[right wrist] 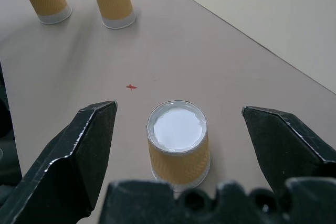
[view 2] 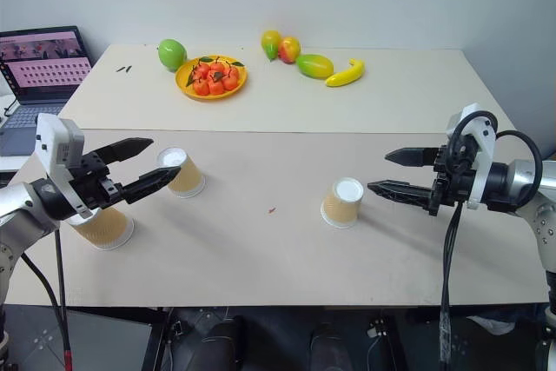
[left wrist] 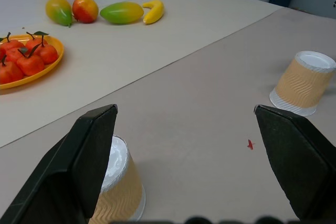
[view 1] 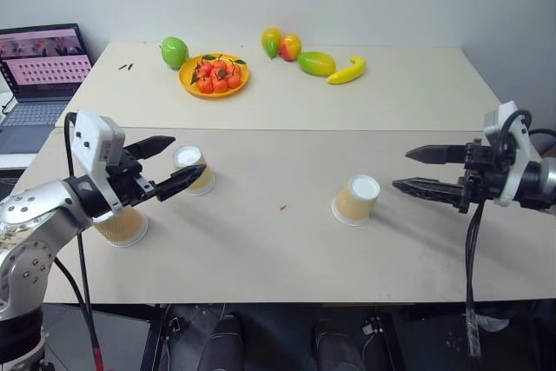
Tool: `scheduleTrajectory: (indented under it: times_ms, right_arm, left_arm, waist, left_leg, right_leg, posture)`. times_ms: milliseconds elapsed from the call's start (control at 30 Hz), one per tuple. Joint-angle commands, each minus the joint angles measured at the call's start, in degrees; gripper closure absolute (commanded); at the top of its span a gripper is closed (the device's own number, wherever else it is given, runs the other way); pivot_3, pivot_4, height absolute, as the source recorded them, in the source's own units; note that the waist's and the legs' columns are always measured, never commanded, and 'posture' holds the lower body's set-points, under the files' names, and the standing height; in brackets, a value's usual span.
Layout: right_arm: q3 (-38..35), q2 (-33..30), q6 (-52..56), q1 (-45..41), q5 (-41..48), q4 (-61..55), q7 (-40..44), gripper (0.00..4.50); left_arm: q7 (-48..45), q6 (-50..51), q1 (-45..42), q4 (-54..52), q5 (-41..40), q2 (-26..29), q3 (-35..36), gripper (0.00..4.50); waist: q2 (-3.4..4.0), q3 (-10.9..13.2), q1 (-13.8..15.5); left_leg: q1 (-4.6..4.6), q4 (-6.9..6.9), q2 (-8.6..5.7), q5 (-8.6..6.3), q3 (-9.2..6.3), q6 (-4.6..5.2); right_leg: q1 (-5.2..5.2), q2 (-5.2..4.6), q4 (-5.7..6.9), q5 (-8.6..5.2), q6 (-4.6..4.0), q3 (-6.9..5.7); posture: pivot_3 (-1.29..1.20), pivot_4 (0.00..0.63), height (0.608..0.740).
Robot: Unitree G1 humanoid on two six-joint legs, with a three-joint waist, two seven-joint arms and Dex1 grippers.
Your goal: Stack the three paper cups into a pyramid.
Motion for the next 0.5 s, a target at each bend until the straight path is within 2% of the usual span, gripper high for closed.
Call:
scheduleTrajectory:
  times_ms: [33,233,500]
  right_arm:
    - [-2.0,0.9,0.9,-0.2,1.8,-3.8,-2.5,0.0]
    - [-1.6,3.0,3.8,0.2,3.2,-8.8,-7.2,0.0]
    - [-2.1,2.5,1.0,2.2,2.1,-6.8,-5.2,0.0]
  left_arm:
    - [0.2,-2.8,-1.1,0.3,1.0,-0.5,-0.2,0.03]
    - [0.4,-2.5,-3.1,1.7,-0.2,-1.6,-0.6,0.03]
    - [1.6,-3.1,-3.8,1.7,0.4,-2.0,-0.7,0.03]
  waist:
    - [0.0,0.0,0.1]
    - [0.0,0.0,0.4]
    - [-0.01,0.0,0.6]
  left_leg:
    - [0.0,0.01,0.0,0.0,0.0,0.0]
    - [0.03,0.19,-0.01,0.0,-0.02,0.0]
    - [0.03,0.25,-0.01,0.0,-0.02,0.0]
  right_leg:
    - [0.0,0.0,0.02,0.0,0.0,0.0]
    - [-0.01,0.0,0.28,-0.03,-0.03,0.0]
    - [0.01,0.0,0.29,-0.03,-0.03,0.0]
  posture:
    - [0.0,0.15,0.732]
    - [0.0,0.15,0.732]
    - [0.0,0.15,0.732]
